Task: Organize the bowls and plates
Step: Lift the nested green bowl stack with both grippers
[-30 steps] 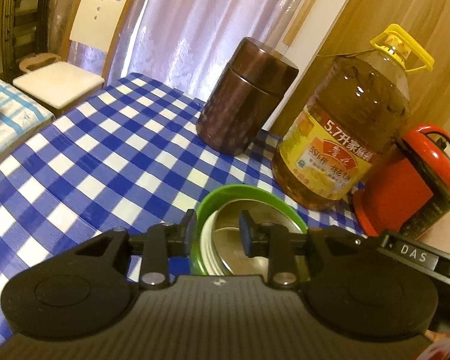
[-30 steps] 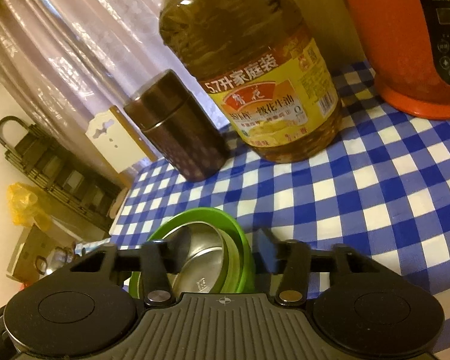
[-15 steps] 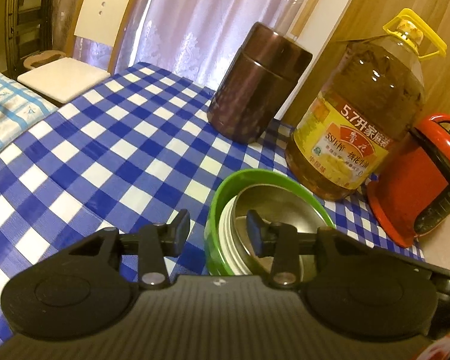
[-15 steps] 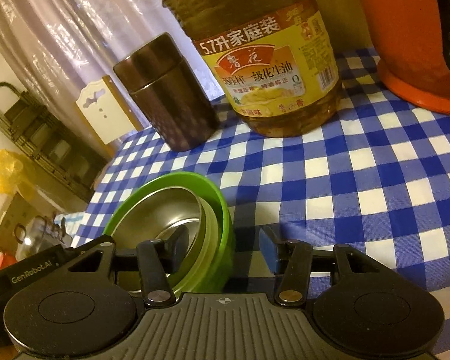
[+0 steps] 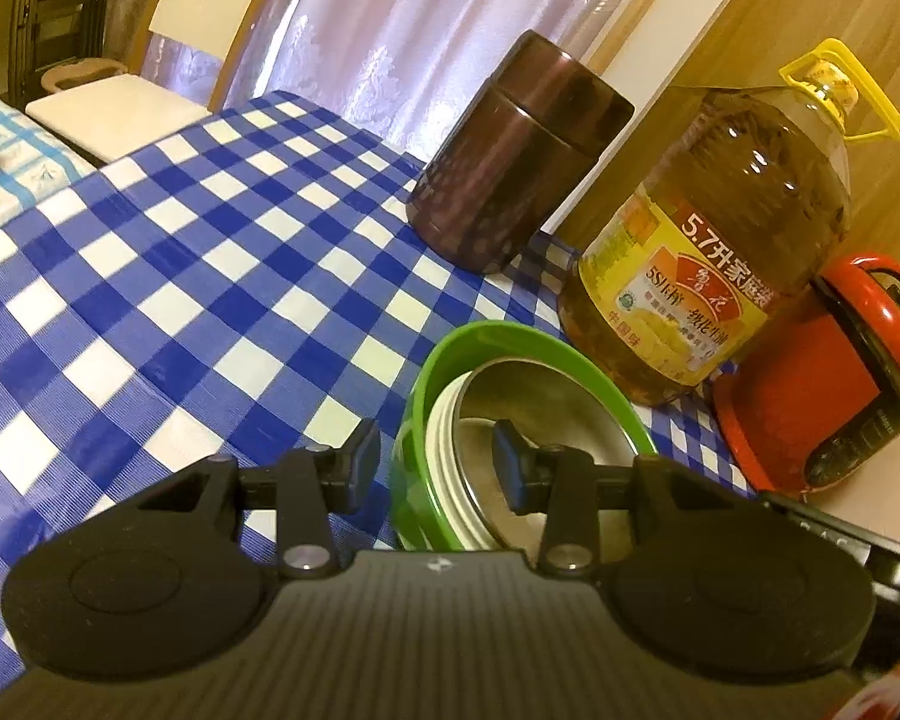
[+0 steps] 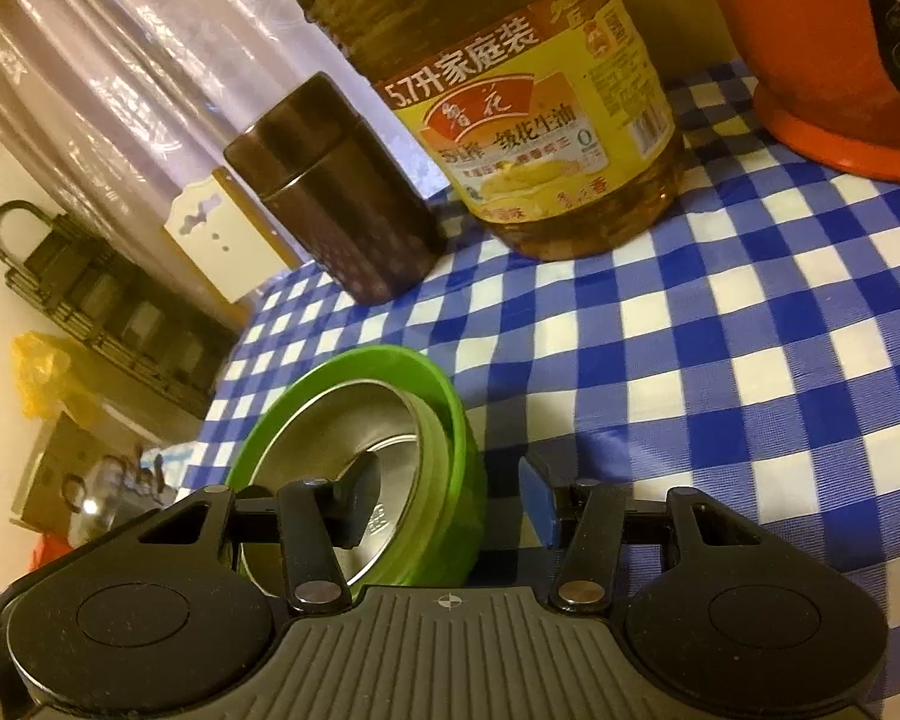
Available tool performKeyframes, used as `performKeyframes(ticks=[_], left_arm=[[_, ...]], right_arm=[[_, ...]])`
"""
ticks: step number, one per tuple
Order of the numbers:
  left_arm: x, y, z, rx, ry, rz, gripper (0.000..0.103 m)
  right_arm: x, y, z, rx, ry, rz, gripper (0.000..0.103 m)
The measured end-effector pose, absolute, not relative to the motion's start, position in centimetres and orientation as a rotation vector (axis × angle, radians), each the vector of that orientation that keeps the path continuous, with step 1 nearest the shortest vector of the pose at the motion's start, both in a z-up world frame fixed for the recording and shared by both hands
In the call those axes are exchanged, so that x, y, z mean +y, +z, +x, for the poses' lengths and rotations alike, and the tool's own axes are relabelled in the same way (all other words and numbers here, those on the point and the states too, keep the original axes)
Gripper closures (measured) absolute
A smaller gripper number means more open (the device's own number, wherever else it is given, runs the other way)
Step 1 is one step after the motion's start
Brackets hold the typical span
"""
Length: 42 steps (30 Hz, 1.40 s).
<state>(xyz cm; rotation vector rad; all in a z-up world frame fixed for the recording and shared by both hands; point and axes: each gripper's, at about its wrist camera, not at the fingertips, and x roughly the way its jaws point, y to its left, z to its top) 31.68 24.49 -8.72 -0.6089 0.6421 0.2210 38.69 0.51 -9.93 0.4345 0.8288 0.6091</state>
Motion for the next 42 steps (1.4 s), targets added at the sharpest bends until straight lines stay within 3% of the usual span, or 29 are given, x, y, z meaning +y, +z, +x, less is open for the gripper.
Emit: performKeyframes(ticks=[21, 26, 42], left_arm=[[24.3, -10.1, 32.4, 0.646, 0.232, -0.636, 0.072], [24.6, -10.6, 32.6, 0.635, 0.234, -0.668, 0.073], [24.8, -11.2, 32.9, 0.657, 0.230, -0.684, 0.073]], right_arm=[[1.6, -12.6, 39.3, 0.855, 0.648, 0.493, 0.052], [1.7, -12.9, 39.3, 0.847, 0.654, 0.507, 0.058], [2.3, -13.1, 39.3, 0.808, 0.653, 0.466, 0.060]])
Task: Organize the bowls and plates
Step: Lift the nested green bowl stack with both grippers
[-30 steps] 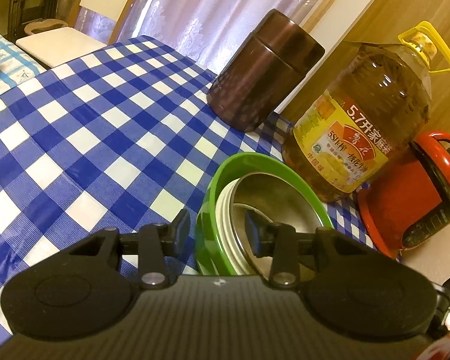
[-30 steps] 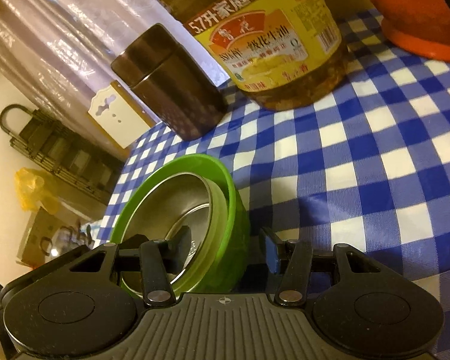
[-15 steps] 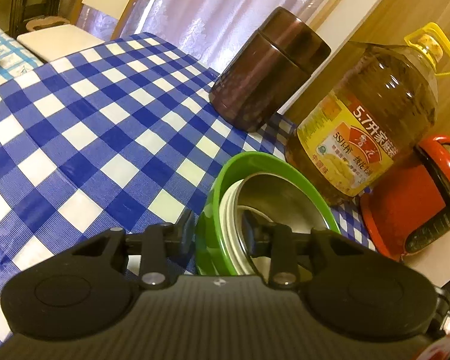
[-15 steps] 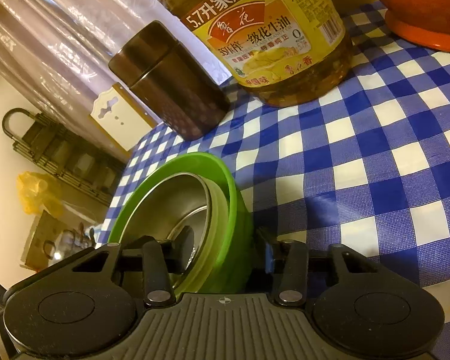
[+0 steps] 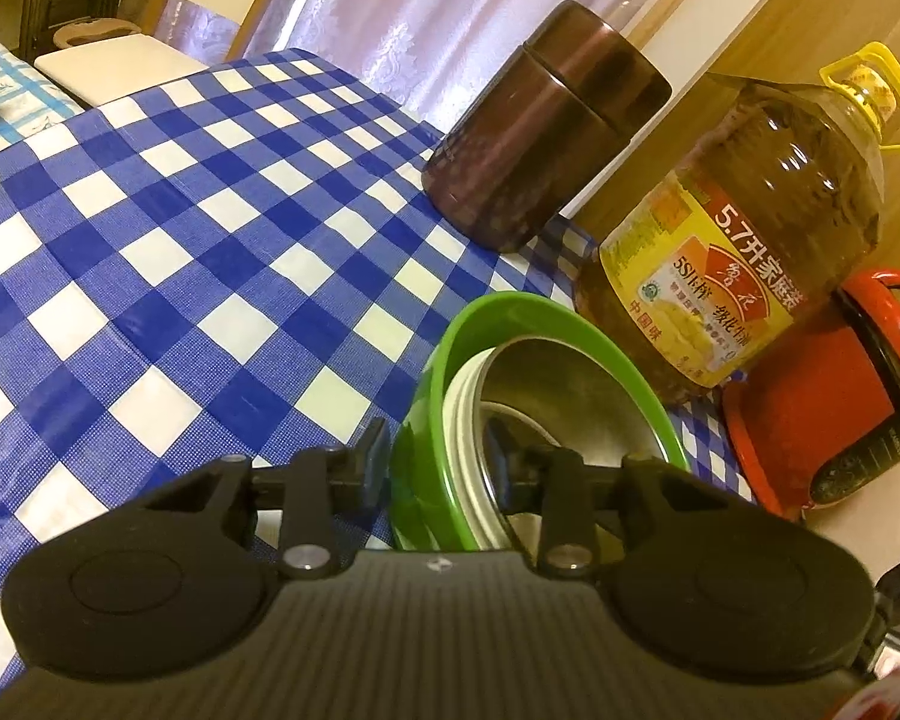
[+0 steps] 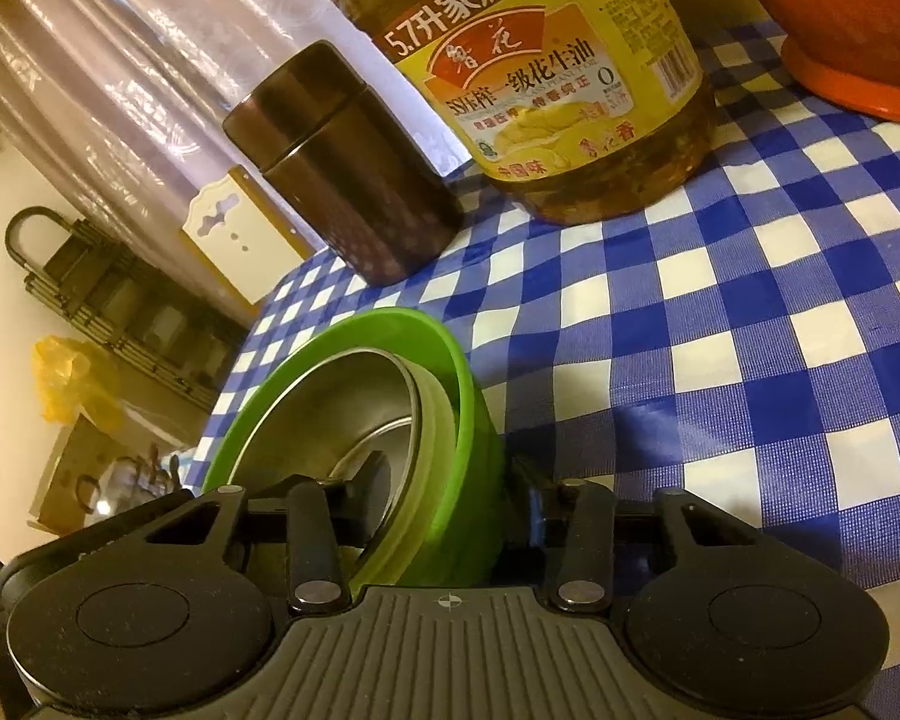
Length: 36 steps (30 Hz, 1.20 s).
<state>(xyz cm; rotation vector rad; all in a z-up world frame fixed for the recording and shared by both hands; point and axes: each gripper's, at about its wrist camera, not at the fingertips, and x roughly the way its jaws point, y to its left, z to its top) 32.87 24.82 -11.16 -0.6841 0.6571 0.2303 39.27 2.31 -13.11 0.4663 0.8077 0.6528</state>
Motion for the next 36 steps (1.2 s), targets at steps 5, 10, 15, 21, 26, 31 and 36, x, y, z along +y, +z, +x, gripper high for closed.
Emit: performKeyframes(ticks=[5, 10, 15, 21, 26, 31, 36], left_arm=[[24.7, -11.2, 32.8, 0.655, 0.231, -0.677, 0.073], [24.6, -11.1, 32.8, 0.658, 0.227, -0.668, 0.073], [24.3, -10.8, 32.7, 0.664, 0.226, -0.649, 0.074], [24.0, -10.5, 32.6, 0.668, 0.232, -0.634, 0.076], [24.0, -10.6, 32.5, 0.666, 0.231, -0.638, 0.076], [24.1, -10.6, 32.5, 0.674, 0.230, -0.629, 0.077], [23.4, -10.1, 31.7, 0.701, 0.235, -0.600, 0.077]], right_arm=[[2.7, -13.1, 38.9, 0.788, 0.645, 0.433, 0.061], [2.8, -13.2, 38.6, 0.777, 0.641, 0.417, 0.063], [2.6, -13.1, 38.6, 0.785, 0.639, 0.421, 0.065], [2.2, -13.1, 38.5, 0.795, 0.634, 0.434, 0.068], [2.1, -13.0, 38.4, 0.805, 0.627, 0.429, 0.069], [2.1, -13.0, 38.4, 0.803, 0.629, 0.426, 0.069], [2.1, -12.8, 38.3, 0.820, 0.625, 0.420, 0.072]])
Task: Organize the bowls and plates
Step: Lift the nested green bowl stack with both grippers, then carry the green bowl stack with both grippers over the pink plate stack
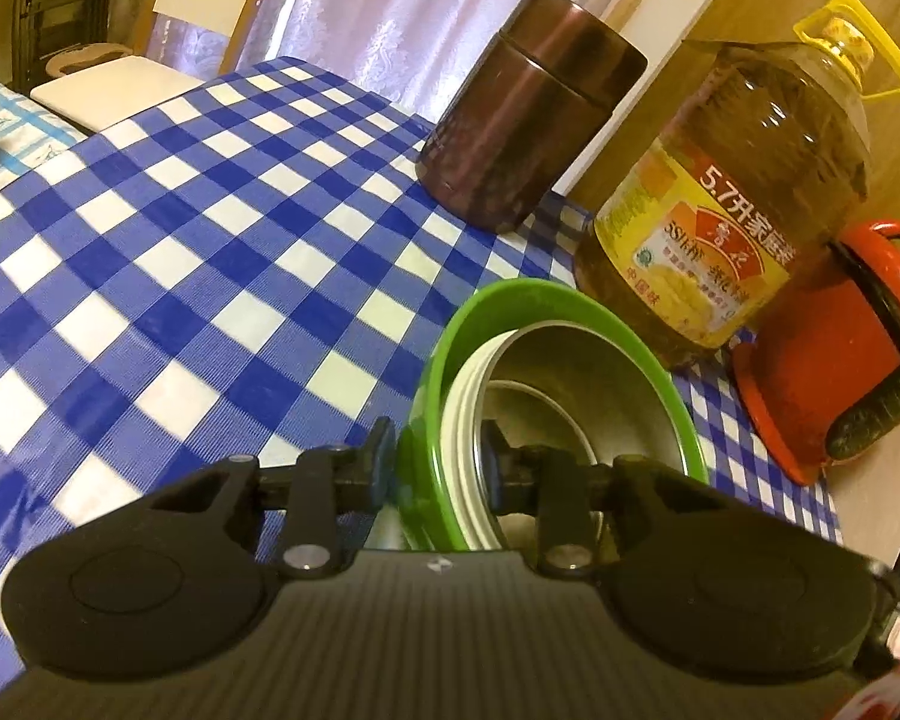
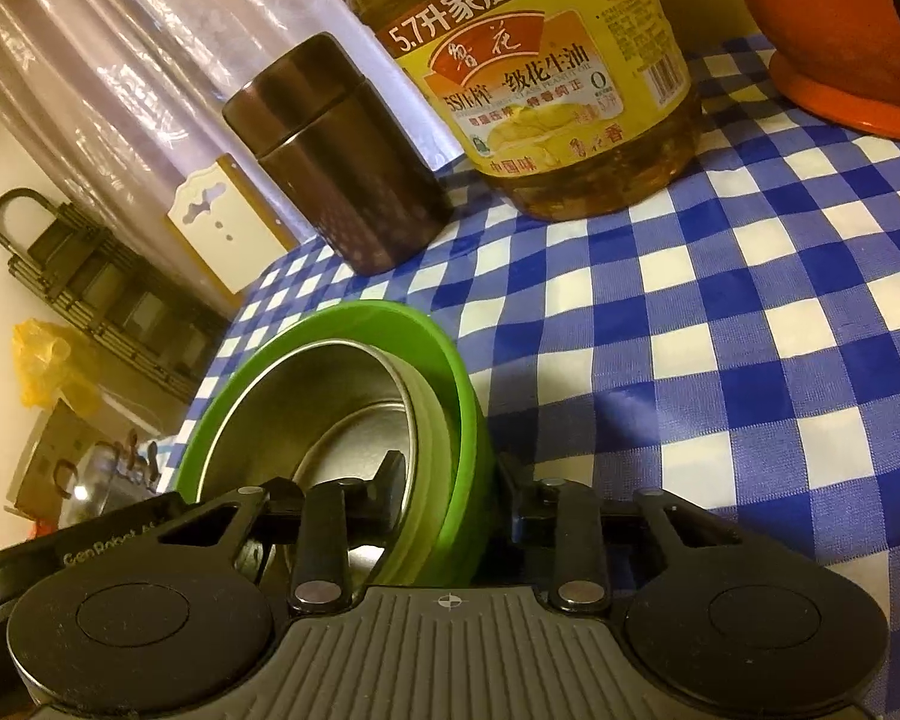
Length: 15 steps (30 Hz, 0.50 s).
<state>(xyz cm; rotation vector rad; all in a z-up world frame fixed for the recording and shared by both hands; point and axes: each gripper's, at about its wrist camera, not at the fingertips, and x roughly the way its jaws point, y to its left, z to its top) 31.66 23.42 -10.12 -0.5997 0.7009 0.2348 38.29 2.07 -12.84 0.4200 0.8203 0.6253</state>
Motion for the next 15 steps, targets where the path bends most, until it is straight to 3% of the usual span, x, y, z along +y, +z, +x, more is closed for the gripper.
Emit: performKeyframes(ticks=[15], left_arm=[[21.7, -9.1, 26.3, 0.791, 0.227, -0.610, 0.078]], right_arm=[[0.7, -12.0, 33.9, 0.931, 0.583, 0.387, 0.078]])
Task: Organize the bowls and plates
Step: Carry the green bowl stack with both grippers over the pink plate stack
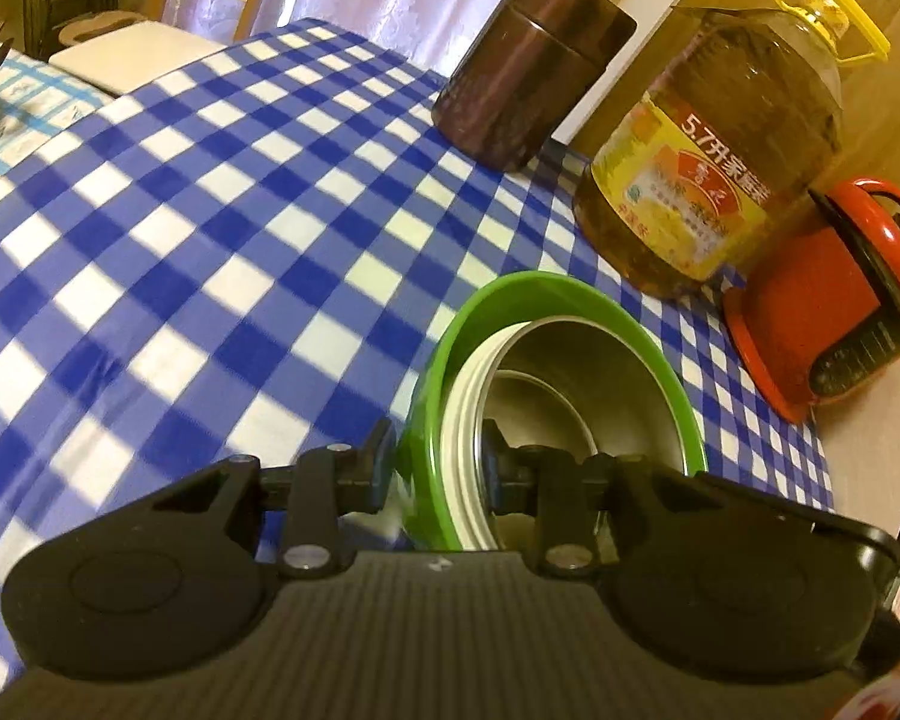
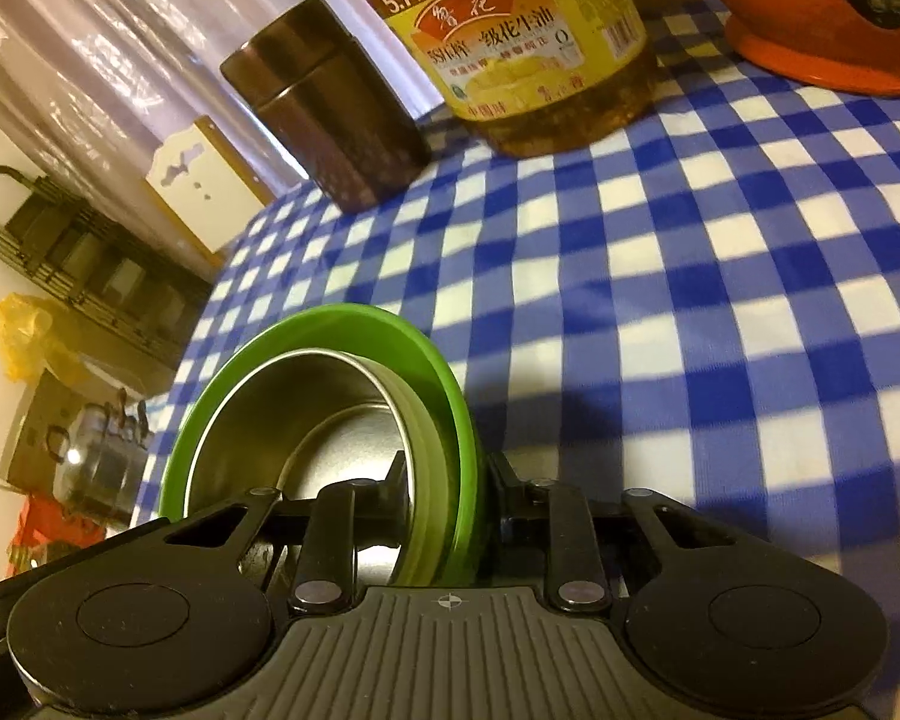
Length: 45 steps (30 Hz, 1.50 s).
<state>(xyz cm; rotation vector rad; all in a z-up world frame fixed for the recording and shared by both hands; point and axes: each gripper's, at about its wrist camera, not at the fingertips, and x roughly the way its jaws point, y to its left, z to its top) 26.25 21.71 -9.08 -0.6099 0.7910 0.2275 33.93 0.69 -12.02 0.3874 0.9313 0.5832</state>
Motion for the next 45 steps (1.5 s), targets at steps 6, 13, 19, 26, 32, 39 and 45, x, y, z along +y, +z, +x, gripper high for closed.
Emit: performKeyframes(ticks=[6, 13, 19, 26, 32, 39, 45], left_arm=[[19.9, -8.3, 23.8, 0.811, 0.211, -0.603, 0.078], [16.7, -8.2, 20.9, 0.847, 0.168, -0.619, 0.078], [13.5, -7.3, 18.6, 0.869, 0.134, -0.603, 0.078], [10.2, -6.6, 15.8, 0.902, 0.100, -0.585, 0.079], [7.6, -5.9, 13.6, 0.921, 0.072, -0.563, 0.079], [5.2, -4.6, 11.4, 0.923, 0.040, -0.545, 0.079], [3.1, -3.5, 10.1, 0.923, 0.005, -0.524, 0.080]], right_arm=[[-1.3, -11.7, 30.8, 0.965, 0.541, 0.409, 0.078], [-4.8, -11.2, 27.3, 0.983, 0.486, 0.400, 0.078], [-8.1, -10.7, 24.3, 0.991, 0.446, 0.421, 0.078], [-11.9, -10.4, 20.5, 1.007, 0.402, 0.451, 0.078], [-14.6, -9.9, 17.4, 1.015, 0.375, 0.469, 0.078], [-17.3, -8.7, 14.5, 1.006, 0.352, 0.486, 0.078], [-19.5, -7.6, 12.4, 0.989, 0.328, 0.498, 0.078]])
